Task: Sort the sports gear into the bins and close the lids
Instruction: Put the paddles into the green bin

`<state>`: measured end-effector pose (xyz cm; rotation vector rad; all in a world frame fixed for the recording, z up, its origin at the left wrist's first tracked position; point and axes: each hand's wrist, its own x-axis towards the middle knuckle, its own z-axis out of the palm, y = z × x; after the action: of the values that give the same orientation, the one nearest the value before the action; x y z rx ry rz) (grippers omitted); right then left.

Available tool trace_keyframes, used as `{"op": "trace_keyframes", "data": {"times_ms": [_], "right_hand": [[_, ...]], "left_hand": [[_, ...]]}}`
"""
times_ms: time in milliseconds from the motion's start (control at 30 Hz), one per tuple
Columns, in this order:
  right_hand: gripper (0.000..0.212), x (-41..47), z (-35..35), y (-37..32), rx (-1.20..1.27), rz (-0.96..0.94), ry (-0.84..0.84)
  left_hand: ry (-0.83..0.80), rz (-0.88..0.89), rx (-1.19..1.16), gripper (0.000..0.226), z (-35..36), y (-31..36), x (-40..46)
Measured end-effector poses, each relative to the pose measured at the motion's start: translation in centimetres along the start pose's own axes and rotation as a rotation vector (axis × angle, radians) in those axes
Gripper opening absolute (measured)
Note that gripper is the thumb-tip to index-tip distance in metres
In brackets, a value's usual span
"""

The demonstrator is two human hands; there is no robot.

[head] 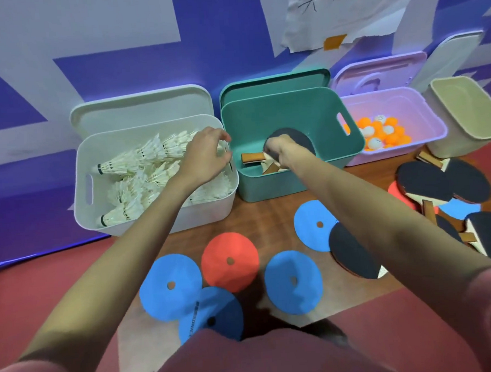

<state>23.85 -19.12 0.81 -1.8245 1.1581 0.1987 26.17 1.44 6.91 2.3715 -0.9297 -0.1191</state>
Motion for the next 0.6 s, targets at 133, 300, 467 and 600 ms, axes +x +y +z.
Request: {"op": "trace_keyframes", "data": {"times_ms": [133,300,467,600], "right_hand": [[0.049,-4.6,-3.2,-0.4,-0.070,-0.143,0.125],[0.054,-10.4,-7.9,5.4,-0.194,-0.636,0.312],[0.051,-13.3,-11.9,15.9,-0.220,-0.661,0.386],[0.050,-12.9,-14.6,24.7,-0.257,-0.428,0.380]], "left_hand": [[0.036,0.015,-0.034,0.025,0.7,1.0,-1.2],[0.107,0.087,-0.105,0.027,2.7,4.4,-4.4],[-0.005,0.119,-0.103,0.030,7.5,7.4,-8.0],[-0.131,0.069,-0.096,0.031,11.9,9.8,-9.7]]}}
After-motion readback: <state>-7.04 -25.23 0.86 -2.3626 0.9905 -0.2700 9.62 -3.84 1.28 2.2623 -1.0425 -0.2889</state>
